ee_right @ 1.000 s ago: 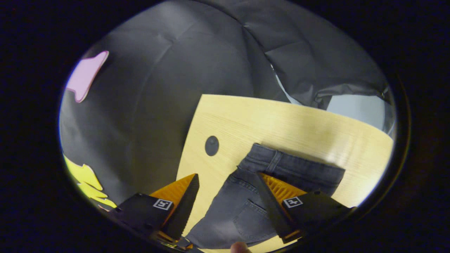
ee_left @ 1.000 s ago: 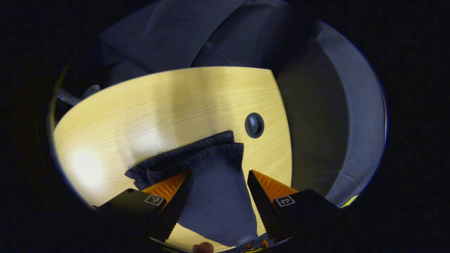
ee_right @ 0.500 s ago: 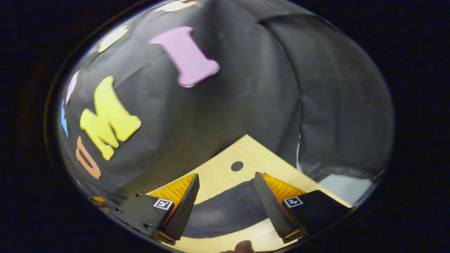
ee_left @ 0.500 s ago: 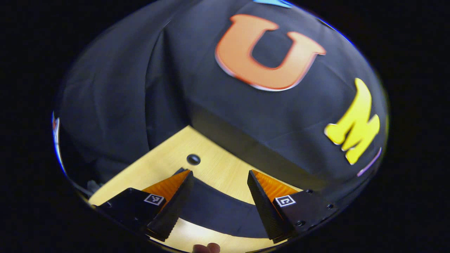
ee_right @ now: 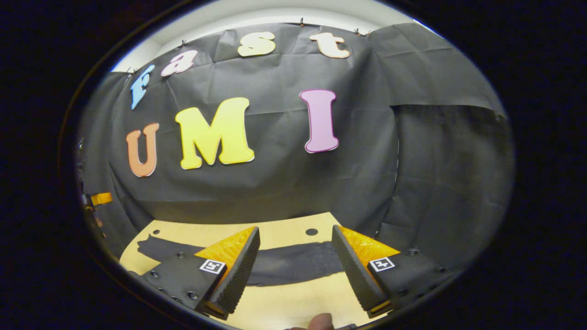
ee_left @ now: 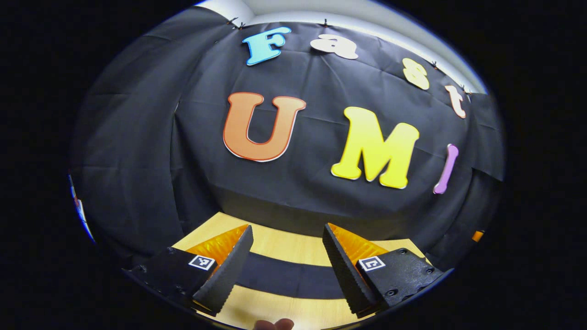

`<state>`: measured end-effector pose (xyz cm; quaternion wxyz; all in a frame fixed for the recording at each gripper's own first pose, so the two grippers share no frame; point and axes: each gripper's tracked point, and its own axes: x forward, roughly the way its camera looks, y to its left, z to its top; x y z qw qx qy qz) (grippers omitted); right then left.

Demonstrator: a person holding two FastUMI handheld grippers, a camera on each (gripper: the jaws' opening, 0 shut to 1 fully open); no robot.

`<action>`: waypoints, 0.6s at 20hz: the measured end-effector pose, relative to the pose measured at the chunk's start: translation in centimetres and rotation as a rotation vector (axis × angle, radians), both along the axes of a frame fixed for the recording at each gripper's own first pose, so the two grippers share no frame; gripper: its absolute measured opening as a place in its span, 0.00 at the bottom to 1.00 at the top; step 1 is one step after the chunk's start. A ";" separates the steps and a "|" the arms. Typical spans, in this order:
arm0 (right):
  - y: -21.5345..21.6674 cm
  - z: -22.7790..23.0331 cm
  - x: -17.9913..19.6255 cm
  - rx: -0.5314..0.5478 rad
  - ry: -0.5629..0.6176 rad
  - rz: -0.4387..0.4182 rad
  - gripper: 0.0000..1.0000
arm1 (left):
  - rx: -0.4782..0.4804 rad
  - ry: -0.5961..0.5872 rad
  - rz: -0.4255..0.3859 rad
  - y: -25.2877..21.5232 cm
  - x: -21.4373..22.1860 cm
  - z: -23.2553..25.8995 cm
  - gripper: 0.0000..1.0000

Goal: Grasp the waist and the cuffs of the jeans and fold them to make the two legs overlap; first hold the waist and fold one-third of the jeans toward the cuffs, then hold the cuffs and fold the remaining one-third in the same direction to finish folding.

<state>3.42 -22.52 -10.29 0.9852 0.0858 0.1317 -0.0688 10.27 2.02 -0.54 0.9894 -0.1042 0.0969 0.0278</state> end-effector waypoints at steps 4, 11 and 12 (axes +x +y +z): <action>0.7 -1.7 -2.9 0.059 0.016 -0.039 0.98 | 0.065 -0.023 -0.060 -3.0 -2.8 -0.2 0.98; -2.3 -6.8 -2.4 0.146 0.085 -0.111 1.00 | 0.083 0.015 -0.090 -5.5 -3.8 -0.9 0.98; -3.1 -8.2 -1.7 0.184 0.099 -0.131 0.98 | 0.096 0.019 -0.094 -5.9 -3.8 -0.7 0.98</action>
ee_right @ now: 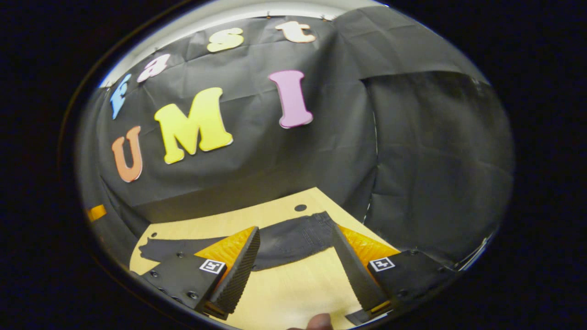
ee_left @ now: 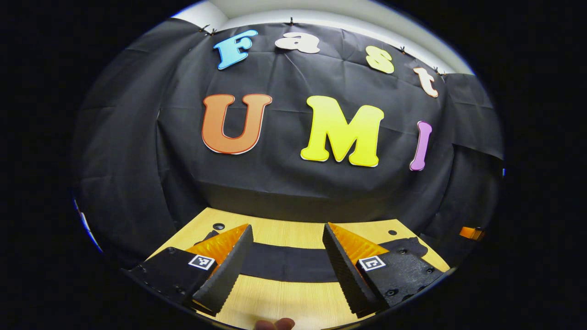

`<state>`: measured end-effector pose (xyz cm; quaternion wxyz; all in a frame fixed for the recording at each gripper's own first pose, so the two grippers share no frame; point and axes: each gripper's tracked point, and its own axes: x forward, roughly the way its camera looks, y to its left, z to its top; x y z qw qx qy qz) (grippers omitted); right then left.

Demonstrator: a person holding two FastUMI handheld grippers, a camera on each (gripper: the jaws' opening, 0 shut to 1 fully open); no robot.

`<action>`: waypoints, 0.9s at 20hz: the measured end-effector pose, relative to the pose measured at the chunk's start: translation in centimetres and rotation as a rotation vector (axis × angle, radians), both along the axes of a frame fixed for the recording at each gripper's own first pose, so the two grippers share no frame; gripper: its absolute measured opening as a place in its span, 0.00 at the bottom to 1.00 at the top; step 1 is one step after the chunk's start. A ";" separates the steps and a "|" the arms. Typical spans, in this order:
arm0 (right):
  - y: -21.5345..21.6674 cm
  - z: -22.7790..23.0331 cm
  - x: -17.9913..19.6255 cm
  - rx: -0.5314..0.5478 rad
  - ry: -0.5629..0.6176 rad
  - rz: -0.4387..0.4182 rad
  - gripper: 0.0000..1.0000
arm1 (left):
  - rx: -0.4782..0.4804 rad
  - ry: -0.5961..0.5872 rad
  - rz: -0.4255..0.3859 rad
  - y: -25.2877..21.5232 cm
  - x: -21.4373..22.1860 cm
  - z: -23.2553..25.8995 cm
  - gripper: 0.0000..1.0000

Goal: Grasp the waist and the cuffs of the jeans and fold them to make the two legs overlap; first hold the waist and fold one-third of the jeans toward the cuffs, then hold the cuffs and fold the remaining one-third in the same direction to finish folding.

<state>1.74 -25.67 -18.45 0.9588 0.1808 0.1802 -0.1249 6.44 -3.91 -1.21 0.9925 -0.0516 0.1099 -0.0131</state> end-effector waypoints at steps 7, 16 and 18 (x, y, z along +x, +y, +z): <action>-5.8 -14.5 7.1 0.307 0.161 -0.172 0.98 | 0.058 0.015 0.021 -1.8 0.4 1.7 0.98; -8.6 -22.8 13.0 0.431 0.248 -0.271 0.98 | 0.101 0.114 0.057 -3.7 0.9 0.0 0.98; -8.6 -22.9 14.3 0.424 0.241 -0.271 0.97 | 0.109 0.123 0.059 -3.9 1.2 -0.2 0.98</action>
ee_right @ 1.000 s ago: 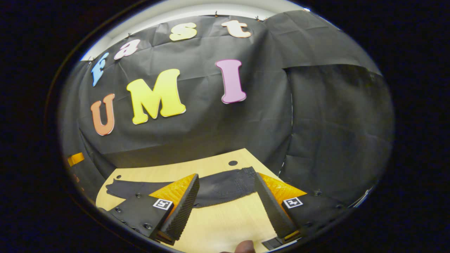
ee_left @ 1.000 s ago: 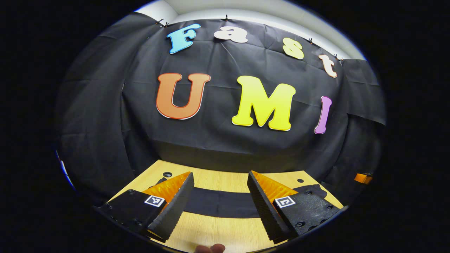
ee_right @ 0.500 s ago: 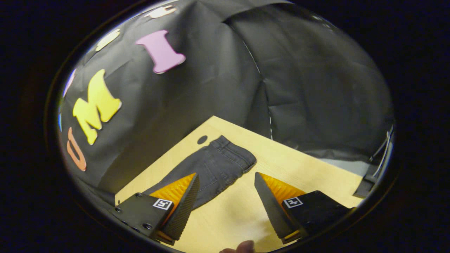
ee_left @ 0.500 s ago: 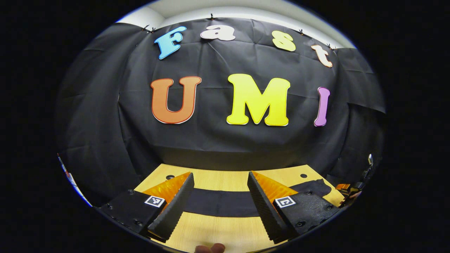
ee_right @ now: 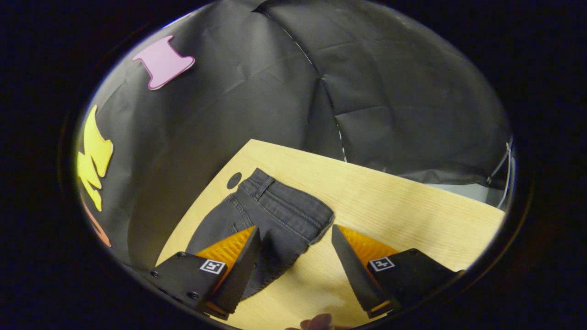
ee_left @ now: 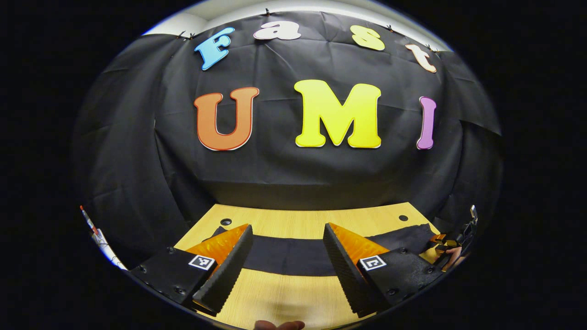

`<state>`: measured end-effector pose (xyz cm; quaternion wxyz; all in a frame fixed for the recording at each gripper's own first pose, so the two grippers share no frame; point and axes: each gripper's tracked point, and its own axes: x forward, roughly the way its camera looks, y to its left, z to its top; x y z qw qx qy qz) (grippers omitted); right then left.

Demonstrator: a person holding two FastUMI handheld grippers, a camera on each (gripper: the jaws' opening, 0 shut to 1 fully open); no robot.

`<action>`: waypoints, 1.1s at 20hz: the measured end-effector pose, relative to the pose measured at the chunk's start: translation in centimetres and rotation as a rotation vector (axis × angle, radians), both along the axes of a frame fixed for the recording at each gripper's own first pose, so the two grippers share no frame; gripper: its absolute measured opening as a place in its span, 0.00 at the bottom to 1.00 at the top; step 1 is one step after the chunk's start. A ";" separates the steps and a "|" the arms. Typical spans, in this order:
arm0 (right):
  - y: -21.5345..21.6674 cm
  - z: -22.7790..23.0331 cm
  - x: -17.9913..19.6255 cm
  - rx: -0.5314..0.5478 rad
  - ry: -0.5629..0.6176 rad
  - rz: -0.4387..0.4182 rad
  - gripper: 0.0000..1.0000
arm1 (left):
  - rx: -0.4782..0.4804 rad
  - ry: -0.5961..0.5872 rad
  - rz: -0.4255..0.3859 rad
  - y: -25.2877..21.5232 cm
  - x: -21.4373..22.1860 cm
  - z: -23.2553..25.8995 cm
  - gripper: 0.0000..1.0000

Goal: Grasp the waist and the cuffs of the jeans and fold them to make the two legs overlap; first hold the waist and fold one-third of the jeans toward the cuffs, then hold the cuffs and fold the remaining one-third in the same direction to finish folding.

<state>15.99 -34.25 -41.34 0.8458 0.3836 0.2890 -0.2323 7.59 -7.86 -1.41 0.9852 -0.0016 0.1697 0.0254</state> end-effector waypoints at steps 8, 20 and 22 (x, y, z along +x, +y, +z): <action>0.1 -0.9 1.7 -0.198 0.054 0.016 0.84 | -0.028 0.040 0.071 1.0 -0.3 -1.0 0.99; -0.2 -0.4 2.1 -0.229 0.133 0.132 0.16 | -0.064 0.059 0.112 2.4 -1.9 -1.5 0.98; -0.5 1.4 2.3 -0.219 0.135 0.136 0.03 | -0.068 0.059 0.118 2.8 -2.4 -1.6 0.99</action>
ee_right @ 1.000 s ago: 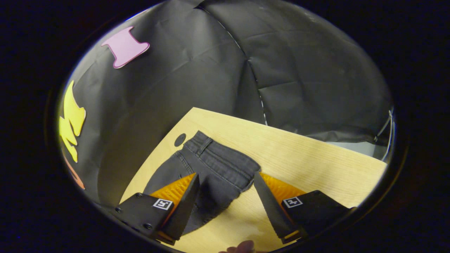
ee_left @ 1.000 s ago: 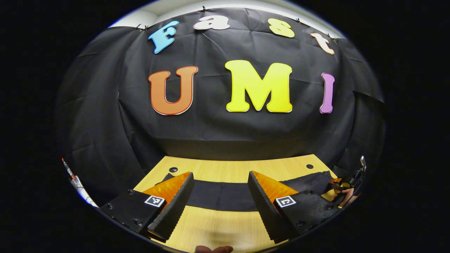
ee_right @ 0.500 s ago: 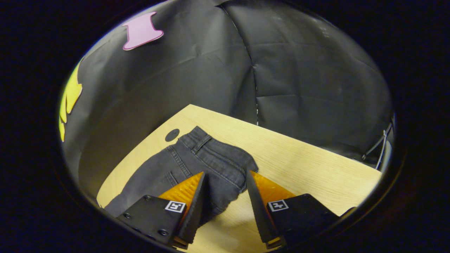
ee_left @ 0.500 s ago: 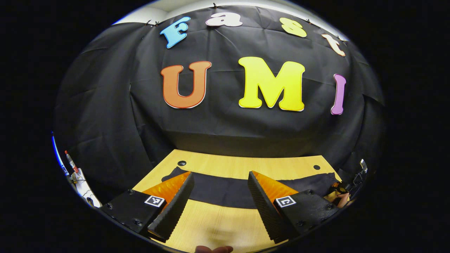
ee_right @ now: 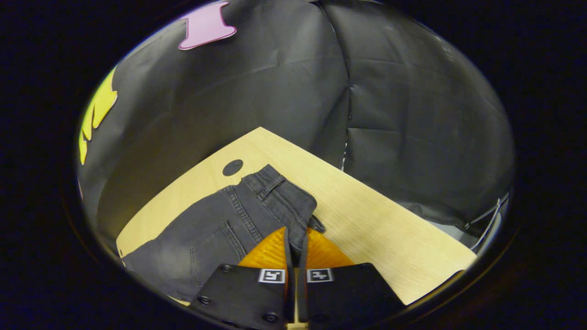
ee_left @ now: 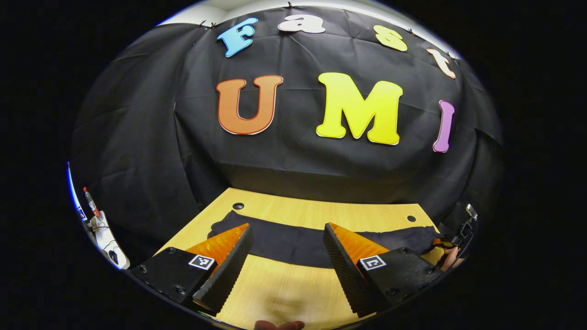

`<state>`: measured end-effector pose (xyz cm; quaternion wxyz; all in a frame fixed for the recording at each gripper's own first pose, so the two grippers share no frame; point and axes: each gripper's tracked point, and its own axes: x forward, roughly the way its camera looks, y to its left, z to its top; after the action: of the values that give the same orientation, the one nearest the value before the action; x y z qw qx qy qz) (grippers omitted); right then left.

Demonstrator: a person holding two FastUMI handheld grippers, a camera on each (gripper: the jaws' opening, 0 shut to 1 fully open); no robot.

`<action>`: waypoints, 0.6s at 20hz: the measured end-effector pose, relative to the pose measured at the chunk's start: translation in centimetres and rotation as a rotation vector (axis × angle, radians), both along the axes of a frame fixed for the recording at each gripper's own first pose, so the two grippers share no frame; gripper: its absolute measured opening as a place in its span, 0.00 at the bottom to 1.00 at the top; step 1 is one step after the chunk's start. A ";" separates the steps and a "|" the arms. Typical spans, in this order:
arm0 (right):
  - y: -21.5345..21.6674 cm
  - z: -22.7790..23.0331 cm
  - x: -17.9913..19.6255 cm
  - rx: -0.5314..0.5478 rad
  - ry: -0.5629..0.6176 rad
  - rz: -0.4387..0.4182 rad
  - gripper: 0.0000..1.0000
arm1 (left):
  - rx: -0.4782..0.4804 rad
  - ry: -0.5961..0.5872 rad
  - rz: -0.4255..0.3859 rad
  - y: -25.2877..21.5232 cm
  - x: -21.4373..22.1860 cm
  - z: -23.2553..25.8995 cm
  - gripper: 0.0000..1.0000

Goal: Grasp the waist and the cuffs of the jeans and fold them to make the two legs overlap; first hold the waist and fold one-third of the jeans toward the cuffs, then hold the cuffs and fold the remaining one-third in the same direction to finish folding.

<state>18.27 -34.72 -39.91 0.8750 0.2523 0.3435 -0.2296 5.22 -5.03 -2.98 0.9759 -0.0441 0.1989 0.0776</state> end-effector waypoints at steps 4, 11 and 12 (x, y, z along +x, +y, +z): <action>0.7 2.7 -0.1 -0.017 -0.031 0.019 0.02 | -0.027 -0.012 0.034 2.1 -0.9 -0.2 0.99; 8.0 16.7 0.2 -0.207 -0.218 0.227 0.02 | -0.055 -0.056 0.112 6.9 -2.6 -0.7 0.99; 9.5 18.8 0.3 -0.227 -0.256 0.258 0.02 | -0.063 -0.061 0.125 7.7 -2.8 -0.8 0.99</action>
<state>18.56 -25.20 -21.08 0.9564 0.1330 0.2310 -0.1189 2.41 2.68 -3.79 0.9729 -0.0894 0.1682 0.1308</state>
